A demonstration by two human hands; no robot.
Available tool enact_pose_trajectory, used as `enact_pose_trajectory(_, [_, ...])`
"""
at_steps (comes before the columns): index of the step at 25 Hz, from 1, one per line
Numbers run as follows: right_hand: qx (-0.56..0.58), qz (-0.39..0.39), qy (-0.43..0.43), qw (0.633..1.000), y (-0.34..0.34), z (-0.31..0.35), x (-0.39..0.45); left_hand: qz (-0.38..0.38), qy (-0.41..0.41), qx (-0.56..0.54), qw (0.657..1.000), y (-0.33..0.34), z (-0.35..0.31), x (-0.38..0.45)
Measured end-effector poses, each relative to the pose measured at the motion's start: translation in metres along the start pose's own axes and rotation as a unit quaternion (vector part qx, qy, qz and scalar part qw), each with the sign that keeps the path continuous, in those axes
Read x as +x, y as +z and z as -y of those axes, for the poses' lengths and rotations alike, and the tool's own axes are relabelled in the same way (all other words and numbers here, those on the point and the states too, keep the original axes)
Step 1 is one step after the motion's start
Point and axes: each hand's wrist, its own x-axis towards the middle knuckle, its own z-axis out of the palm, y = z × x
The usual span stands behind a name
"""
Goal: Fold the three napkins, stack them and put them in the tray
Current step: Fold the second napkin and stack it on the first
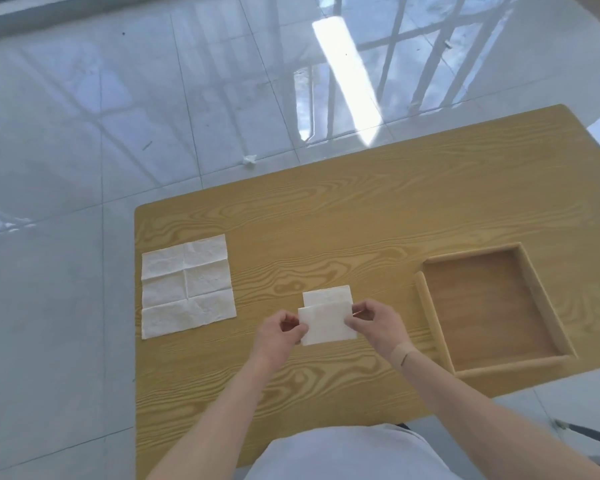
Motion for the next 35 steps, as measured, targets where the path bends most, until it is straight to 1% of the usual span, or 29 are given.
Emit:
enact_pose_trajectory(4, [-0.027,0.008,0.013,1.000,-0.005,0.000,0.017,-0.002,-0.028,-0.009,1.000,0.007,0.001,0.013])
enact_pose_trajectory(7, [-0.037,-0.001,0.022,0.999,-0.003,0.001,0.025,-0.007,-0.043,-0.017,0.999,0.011,0.002,0.024])
enact_pose_trajectory(11, [-0.049,-0.007,0.041,0.998,-0.001,-0.001,0.038,-0.036,-0.043,-0.009,0.998,0.019,0.000,0.038])
enact_pose_trajectory(16, [-0.035,-0.014,0.062,0.997,-0.003,-0.006,0.045,-0.064,-0.048,-0.015,0.997,0.024,0.000,0.046])
enact_pose_trajectory(25, [-0.045,-0.035,0.079,0.995,0.001,-0.005,0.051,-0.064,-0.049,0.012,0.997,0.026,0.004,0.053])
enact_pose_trajectory(35, [-0.065,-0.054,0.084,0.993,0.004,-0.002,0.053,-0.088,-0.053,0.045,0.994,0.030,0.002,0.054])
